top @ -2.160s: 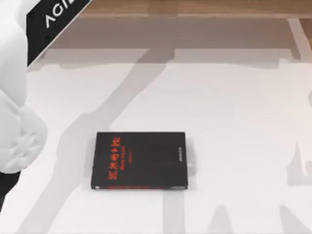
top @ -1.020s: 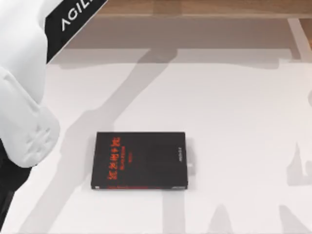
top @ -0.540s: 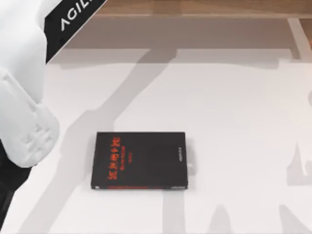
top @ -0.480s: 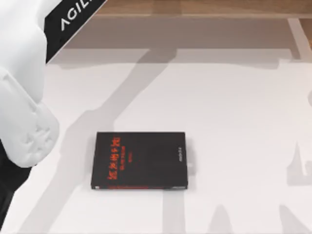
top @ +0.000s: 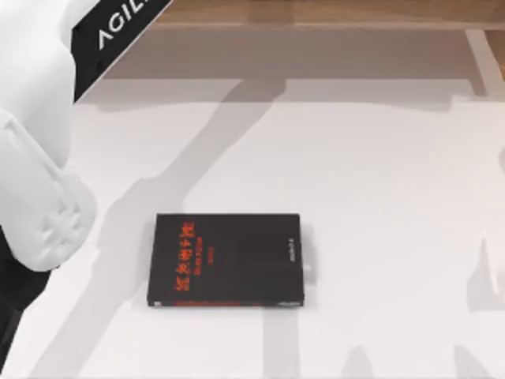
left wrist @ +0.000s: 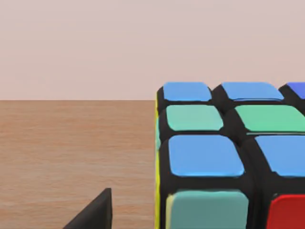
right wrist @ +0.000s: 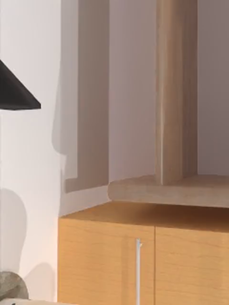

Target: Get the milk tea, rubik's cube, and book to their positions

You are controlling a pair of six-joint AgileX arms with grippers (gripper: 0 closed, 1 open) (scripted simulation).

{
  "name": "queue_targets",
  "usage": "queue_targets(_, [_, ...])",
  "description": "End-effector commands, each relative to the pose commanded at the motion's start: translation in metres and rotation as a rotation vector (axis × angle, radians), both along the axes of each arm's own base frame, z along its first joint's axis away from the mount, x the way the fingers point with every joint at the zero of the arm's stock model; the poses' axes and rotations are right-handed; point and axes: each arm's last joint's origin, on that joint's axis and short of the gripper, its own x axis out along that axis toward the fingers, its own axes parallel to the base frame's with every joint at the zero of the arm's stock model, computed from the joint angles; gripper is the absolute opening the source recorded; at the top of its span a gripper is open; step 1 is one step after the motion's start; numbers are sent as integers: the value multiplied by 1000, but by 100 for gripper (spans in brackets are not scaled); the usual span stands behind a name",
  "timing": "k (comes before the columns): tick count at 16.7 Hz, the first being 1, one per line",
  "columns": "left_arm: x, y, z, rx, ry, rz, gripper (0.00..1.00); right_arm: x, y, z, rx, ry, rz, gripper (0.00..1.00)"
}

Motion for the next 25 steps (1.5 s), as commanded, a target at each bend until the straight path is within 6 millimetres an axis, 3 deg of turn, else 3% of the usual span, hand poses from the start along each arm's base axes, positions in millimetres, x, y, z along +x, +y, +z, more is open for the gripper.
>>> queue_targets(6, [0, 0, 0, 0, 0, 0, 100, -15, 0, -2, 0, 8, 1, 100])
queue_targets(12, [-1, -1, 0, 0, -1, -3, 100, -16, 0, -2, 0, 5, 1, 100])
queue_targets(14, [5, 15, 7, -9, -26, 2, 100, -16, 0, -2, 0, 5, 1, 100])
queue_targets(16, [16, 51, 21, -24, -81, 16, 100, -16, 0, -2, 0, 5, 1, 100])
queue_targets(18, [28, 106, 39, -37, -159, 45, 100, -16, 0, -2, 0, 5, 1, 100])
queue_targets(22, [34, 249, 65, -13, -311, 145, 100, -16, 0, -2, 0, 5, 1, 100])
queue_targets(25, [25, 354, 48, 39, -322, 211, 100, -16, 0, -2, 0, 5, 1, 100])
